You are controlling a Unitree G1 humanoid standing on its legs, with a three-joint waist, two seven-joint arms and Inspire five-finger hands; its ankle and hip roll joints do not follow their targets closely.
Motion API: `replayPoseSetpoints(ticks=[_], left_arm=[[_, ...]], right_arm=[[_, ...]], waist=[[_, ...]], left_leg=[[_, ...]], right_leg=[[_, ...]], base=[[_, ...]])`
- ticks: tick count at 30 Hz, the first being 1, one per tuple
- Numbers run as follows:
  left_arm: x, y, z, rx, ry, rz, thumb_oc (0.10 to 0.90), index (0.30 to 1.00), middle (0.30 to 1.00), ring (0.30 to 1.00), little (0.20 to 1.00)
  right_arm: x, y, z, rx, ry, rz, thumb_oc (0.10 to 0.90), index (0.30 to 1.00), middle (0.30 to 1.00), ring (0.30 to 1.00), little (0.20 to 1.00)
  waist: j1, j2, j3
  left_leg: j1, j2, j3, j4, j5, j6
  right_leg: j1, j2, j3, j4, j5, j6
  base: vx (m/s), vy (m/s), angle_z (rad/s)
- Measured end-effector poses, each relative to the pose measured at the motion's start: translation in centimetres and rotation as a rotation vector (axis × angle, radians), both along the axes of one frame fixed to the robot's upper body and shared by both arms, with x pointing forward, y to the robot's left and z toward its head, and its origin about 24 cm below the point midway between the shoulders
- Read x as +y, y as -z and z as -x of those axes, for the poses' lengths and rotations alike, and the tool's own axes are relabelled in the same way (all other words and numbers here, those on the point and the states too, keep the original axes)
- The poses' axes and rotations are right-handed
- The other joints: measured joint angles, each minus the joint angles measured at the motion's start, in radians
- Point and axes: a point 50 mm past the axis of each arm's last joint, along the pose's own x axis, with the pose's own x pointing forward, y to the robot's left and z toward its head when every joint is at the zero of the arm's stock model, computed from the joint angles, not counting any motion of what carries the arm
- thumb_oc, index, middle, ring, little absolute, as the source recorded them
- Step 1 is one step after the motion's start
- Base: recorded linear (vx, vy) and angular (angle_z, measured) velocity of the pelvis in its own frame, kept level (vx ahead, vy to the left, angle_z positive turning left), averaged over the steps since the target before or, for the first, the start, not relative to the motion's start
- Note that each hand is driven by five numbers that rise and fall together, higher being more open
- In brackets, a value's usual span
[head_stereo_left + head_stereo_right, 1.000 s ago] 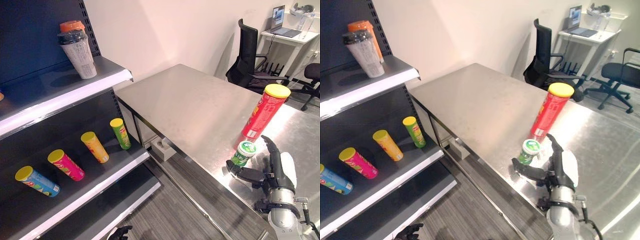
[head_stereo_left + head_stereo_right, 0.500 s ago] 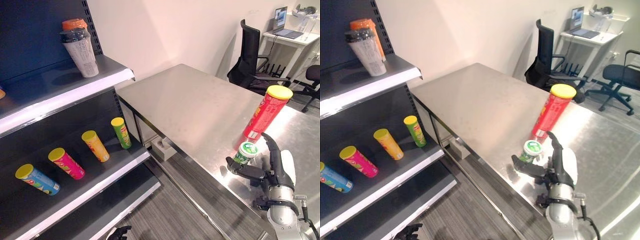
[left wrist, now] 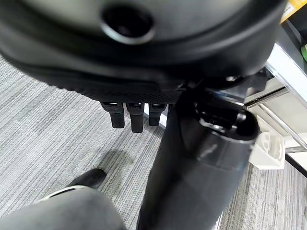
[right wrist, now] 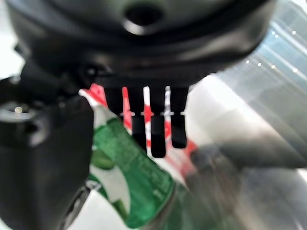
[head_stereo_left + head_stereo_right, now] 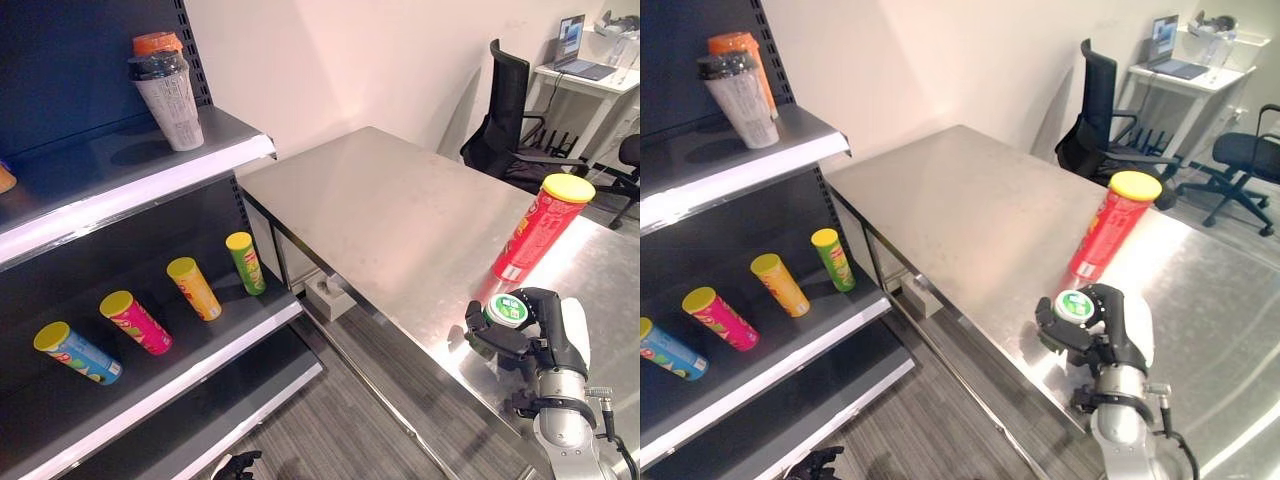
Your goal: Put the goods on the table back onto the shelves and tidy them up.
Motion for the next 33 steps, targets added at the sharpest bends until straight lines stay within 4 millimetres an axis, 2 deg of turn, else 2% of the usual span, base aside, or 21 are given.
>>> replayPoseSetpoints(ticks=[4,7,9,10,12,14,15,17,18,19,21,24,26,29,31,33], left_arm=[[0.3,0.0,0.0,-0.002,-0.020,-0.003,0.800,0.900,0.900,0.900,0.900],[0.5,-0.1,0.0,-0.004,-0.028,-0.007,0.800,0.900,0.900,0.900,0.900],[0.7,-0.1,0.0,-0.003,-0.028,-0.010,0.800,0.900,0.900,0.900,0.900],[0.8,-0.1,0.0,-0.002,-0.028,-0.009,0.800,0.900,0.900,0.900,0.900],[1.0,-0.2,0.0,-0.001,-0.033,-0.009,0.800,0.900,0.900,0.900,0.900],[1.2,-0.2,0.2,0.005,-0.034,-0.007,0.800,0.900,0.900,0.900,0.900],[1.5,-0.2,0.2,0.007,-0.043,-0.004,0.800,0.900,0.900,0.900,0.900],[1.6,-0.2,0.2,0.007,-0.053,-0.001,0.800,0.900,0.900,0.900,0.900],[1.7,-0.2,0.3,0.010,-0.059,-0.002,0.800,0.900,0.900,0.900,0.900],[1.7,-0.2,0.2,0.003,-0.073,0.006,0.800,0.900,0.900,0.900,0.900],[1.7,-0.3,-0.2,-0.008,-0.090,0.012,0.800,0.900,0.900,0.900,0.900],[1.8,-0.3,-0.3,-0.007,-0.091,0.008,0.800,0.900,0.900,0.900,0.900],[2.0,-0.4,-0.4,-0.011,-0.100,0.005,0.800,0.900,0.900,0.900,0.900],[2.3,-0.4,-0.5,-0.018,-0.127,0.007,0.800,0.900,0.900,0.900,0.900],[2.6,-0.5,-0.6,-0.029,-0.165,0.013,0.800,0.900,0.900,0.900,0.900],[3.0,-0.6,-0.6,-0.037,-0.200,0.016,0.800,0.900,0.900,0.900,0.900]], right_arm=[[-0.2,-0.2,0.0,-0.005,0.007,0.003,0.400,0.300,0.300,0.300,0.300],[-0.3,-1.2,-0.5,-0.043,-0.007,-0.032,0.400,0.300,0.300,0.300,0.300],[-0.1,-3.6,-1.5,-0.139,-0.061,-0.093,0.400,0.300,0.300,0.300,0.300],[0.3,-6.7,-2.6,-0.208,-0.171,-0.070,0.400,0.300,0.300,0.300,0.300],[0.7,-9.9,-3.9,-0.312,-0.274,-0.051,0.400,0.300,0.300,0.300,0.300],[1.5,-11.9,-4.9,-0.384,-0.345,-0.082,0.400,0.300,0.300,0.300,0.300],[2.7,-13.7,-6.0,-0.431,-0.433,-0.094,0.400,0.300,0.300,0.300,0.300],[3.4,-14.3,-6.4,-0.452,-0.481,-0.117,0.400,0.300,0.300,0.300,0.300],[4.4,-14.4,-7.1,-0.451,-0.530,-0.149,0.400,0.300,0.300,0.300,0.300],[5.5,-15.1,-8.2,-0.451,-0.589,-0.167,0.400,0.300,0.300,0.300,0.300],[6.0,-15.4,-8.6,-0.453,-0.614,-0.188,0.400,0.300,0.300,0.300,0.300],[6.2,-16.2,-8.8,-0.441,-0.652,-0.155,0.400,0.300,0.300,0.300,0.300],[5.9,-17.3,-8.9,-0.461,-0.655,-0.127,0.400,0.300,0.300,0.300,0.300],[6.0,-18.6,-8.9,-0.500,-0.659,-0.111,0.400,0.300,0.300,0.300,0.300],[5.9,-20.8,-8.8,-0.555,-0.676,-0.072,0.400,0.300,0.300,0.300,0.300],[6.0,-21.5,-8.7,-0.592,-0.693,-0.085,0.400,0.300,0.300,0.300,0.300]], waist=[[0.001,-0.006,0.000],[0.002,-0.010,-0.001],[0.002,-0.012,-0.001],[0.003,-0.012,-0.002],[0.004,-0.021,-0.005],[0.013,-0.034,-0.008],[0.021,-0.042,-0.012],[0.038,-0.048,-0.016],[0.057,-0.053,-0.018],[0.098,-0.064,-0.016],[0.105,-0.067,-0.016],[0.124,-0.072,-0.013],[0.135,-0.079,-0.012],[0.150,-0.083,-0.009],[0.163,-0.080,0.006],[0.176,-0.081,0.008]], left_leg=[[-0.001,0.000,0.000,0.000,0.000,0.000],[-0.009,0.000,-0.005,0.000,0.000,0.000],[-0.010,0.001,-0.007,0.000,0.001,-0.001],[-0.010,0.000,-0.010,0.000,0.001,-0.002],[-0.009,0.002,-0.013,0.000,0.002,-0.004],[-0.008,0.002,-0.027,0.000,0.005,-0.005],[-0.008,0.003,-0.030,0.001,0.006,-0.006],[-0.007,0.003,-0.032,0.002,0.006,-0.006],[-0.008,0.003,-0.042,0.004,0.007,-0.007],[-0.014,0.004,-0.064,0.004,0.016,-0.014],[-0.024,0.002,-0.086,0.002,0.017,-0.020],[-0.039,0.002,-0.110,0.001,0.023,-0.018],[-0.060,-0.002,-0.155,0.002,0.037,-0.020],[-0.078,-0.002,-0.196,0.006,0.051,-0.025],[-0.106,0.003,-0.251,0.006,0.070,-0.041],[-0.116,0.007,-0.272,0.006,0.076,-0.051]], right_leg=[[0.000,0.000,-0.001,0.000,0.000,0.000],[0.000,0.000,-0.002,0.000,0.000,0.000],[0.001,0.000,-0.003,0.000,0.000,0.000],[0.002,0.000,-0.003,0.000,0.000,0.000],[0.003,0.002,-0.007,0.000,-0.001,-0.002],[0.014,0.002,-0.026,0.002,-0.004,-0.006],[0.016,0.003,-0.027,0.002,-0.004,-0.006],[0.017,0.004,-0.028,0.000,-0.005,-0.006],[0.020,0.004,-0.034,0.001,-0.006,-0.006],[0.031,0.005,-0.060,0.006,-0.010,-0.005],[0.034,0.005,-0.079,0.006,-0.013,-0.005],[0.033,0.006,-0.100,0.007,-0.016,-0.005],[0.034,0.012,-0.142,0.007,-0.022,-0.013],[0.036,0.017,-0.170,0.007,-0.027,-0.017],[0.037,0.028,-0.218,0.007,-0.033,-0.025],[0.038,0.038,-0.233,0.007,-0.039,-0.034]], base=[[0.00,0.000,0.00],[-0.01,-0.007,0.00],[-0.02,-0.027,0.04],[-0.01,-0.021,0.06],[-0.02,-0.028,0.09],[-0.03,-0.029,0.19],[-0.03,-0.030,0.14],[-0.05,-0.045,0.07],[-0.09,-0.091,0.37],[-0.08,-0.076,0.40],[-0.05,-0.054,0.42],[-0.06,-0.085,0.34],[-0.06,-0.086,0.52],[-0.07,-0.095,0.45],[-0.11,-0.149,0.70],[-0.09,-0.090,0.36]])
